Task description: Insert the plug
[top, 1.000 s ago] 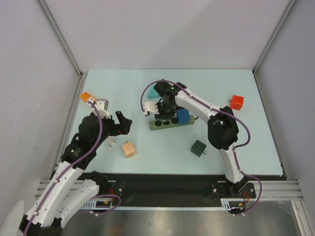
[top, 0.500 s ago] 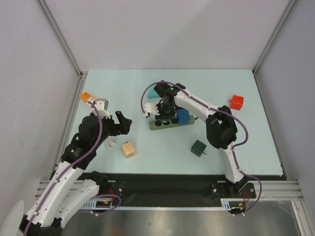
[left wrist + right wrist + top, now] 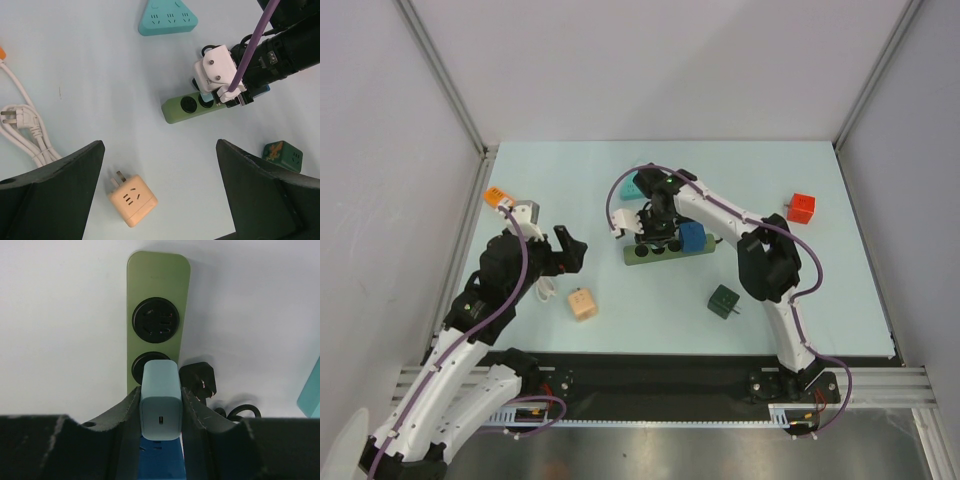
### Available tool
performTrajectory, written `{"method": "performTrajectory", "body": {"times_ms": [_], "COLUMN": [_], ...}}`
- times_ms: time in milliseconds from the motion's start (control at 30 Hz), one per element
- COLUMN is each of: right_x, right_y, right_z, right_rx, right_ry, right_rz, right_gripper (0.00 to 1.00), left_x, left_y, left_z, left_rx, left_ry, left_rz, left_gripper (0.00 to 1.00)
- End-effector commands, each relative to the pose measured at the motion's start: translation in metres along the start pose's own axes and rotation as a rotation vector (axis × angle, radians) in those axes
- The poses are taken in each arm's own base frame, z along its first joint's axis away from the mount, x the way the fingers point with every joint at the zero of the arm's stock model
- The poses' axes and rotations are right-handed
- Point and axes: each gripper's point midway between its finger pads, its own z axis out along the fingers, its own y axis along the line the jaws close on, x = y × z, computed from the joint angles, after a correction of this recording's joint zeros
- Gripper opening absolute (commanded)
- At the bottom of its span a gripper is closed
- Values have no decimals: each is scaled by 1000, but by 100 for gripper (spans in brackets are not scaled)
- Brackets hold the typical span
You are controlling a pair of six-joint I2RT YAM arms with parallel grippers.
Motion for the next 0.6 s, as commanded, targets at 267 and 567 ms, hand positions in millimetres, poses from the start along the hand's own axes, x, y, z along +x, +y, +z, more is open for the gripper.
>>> {"method": "performTrajectory", "body": {"times_ms": [267,567], "right_x": [12,15], "right_y": [37,48], "right_z": [53,69], "right_rx": [-151,-41], "right_ry": [57,-22], "right_rz": [29,136], "right_gripper": [0,0], "left_x": [-6,-6], "left_y": [6,6], "left_z": [-1,0], "left_rx": [-26,-28], "left_ry": [-27,-26], "left_rz": [15,12], "left_gripper": [100,100]}}
